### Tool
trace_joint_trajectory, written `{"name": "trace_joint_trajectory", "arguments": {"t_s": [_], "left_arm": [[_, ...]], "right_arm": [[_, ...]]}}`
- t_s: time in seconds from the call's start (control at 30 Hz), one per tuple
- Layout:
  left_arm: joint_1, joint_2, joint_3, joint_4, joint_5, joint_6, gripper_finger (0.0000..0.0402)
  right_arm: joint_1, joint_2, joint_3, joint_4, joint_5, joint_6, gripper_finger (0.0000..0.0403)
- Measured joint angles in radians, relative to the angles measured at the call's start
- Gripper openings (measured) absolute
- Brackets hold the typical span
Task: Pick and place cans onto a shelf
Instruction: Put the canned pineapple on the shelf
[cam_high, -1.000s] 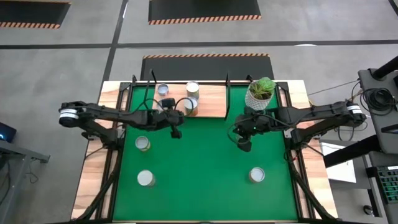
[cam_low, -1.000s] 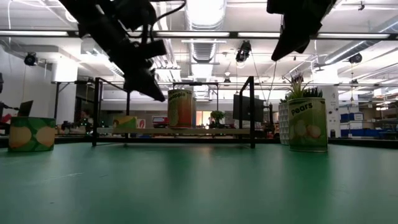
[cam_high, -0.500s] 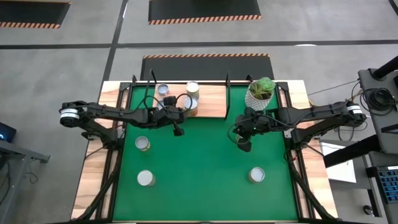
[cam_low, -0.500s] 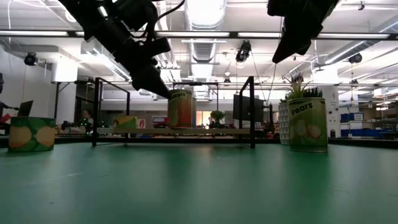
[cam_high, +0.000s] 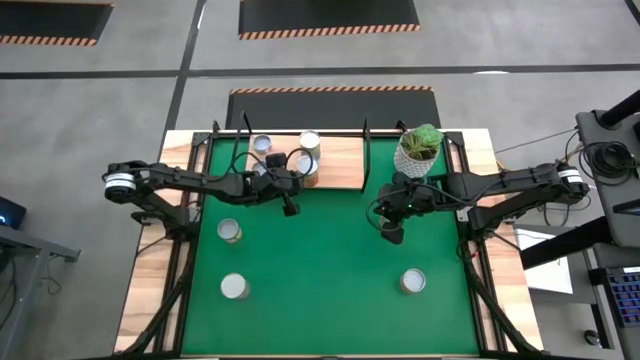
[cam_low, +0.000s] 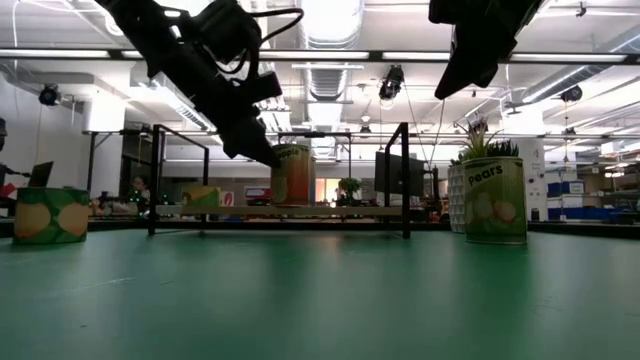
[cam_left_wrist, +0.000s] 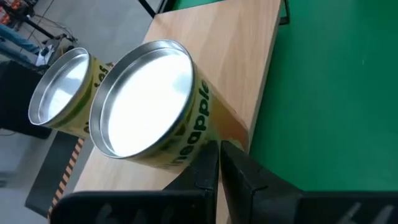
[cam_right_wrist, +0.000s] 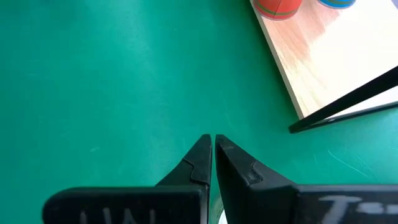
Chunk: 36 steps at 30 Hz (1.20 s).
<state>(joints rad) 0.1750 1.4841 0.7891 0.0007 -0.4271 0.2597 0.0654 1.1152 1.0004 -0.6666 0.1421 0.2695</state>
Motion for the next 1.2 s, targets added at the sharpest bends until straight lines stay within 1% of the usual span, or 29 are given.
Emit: {"name": "trace_joint_trajectory", "arguments": {"t_s": [0.3,0.47,0.6,0.7,0.8,0.97,1.07,1.2], "left_arm": [[-0.001,-0.001,0.0,0.061,0.0,0.009,0.0],[-0.008,-0.024,0.0,-0.014,-0.003,0.029,0.0],[0.009,-0.032,-0.005,-0.083,-0.063,0.039,0.0],[0.034,-0.015,-0.016,-0.036,-0.079,0.045,0.0],[0.042,0.0,-0.018,-0.015,-0.057,0.044,0.0],[0.043,0.002,-0.018,0.018,-0.053,0.043,0.0],[0.043,0.002,-0.018,0.032,-0.053,0.039,0.0],[0.043,0.002,-0.018,0.024,-0.053,0.034,0.0]], "right_arm": [[0.0,0.0,0.0,0.0,0.0,0.0,0.0009],[0.0,0.0,0.0,-0.001,0.0,0.0,0.0009],[0.0,0.0,0.0,-0.01,-0.001,0.008,0.0009],[0.0,0.0,0.0,-0.032,0.0,0.024,0.0009],[0.0,0.0,0.0,-0.058,-0.001,0.035,0.0009],[0.0,0.0,0.0,-0.09,-0.001,0.045,0.0011],[0.0,0.0,0.0,-0.099,-0.002,0.046,0.0026],[0.0,0.0,0.0,-0.142,-0.002,0.055,0.0075]]}}
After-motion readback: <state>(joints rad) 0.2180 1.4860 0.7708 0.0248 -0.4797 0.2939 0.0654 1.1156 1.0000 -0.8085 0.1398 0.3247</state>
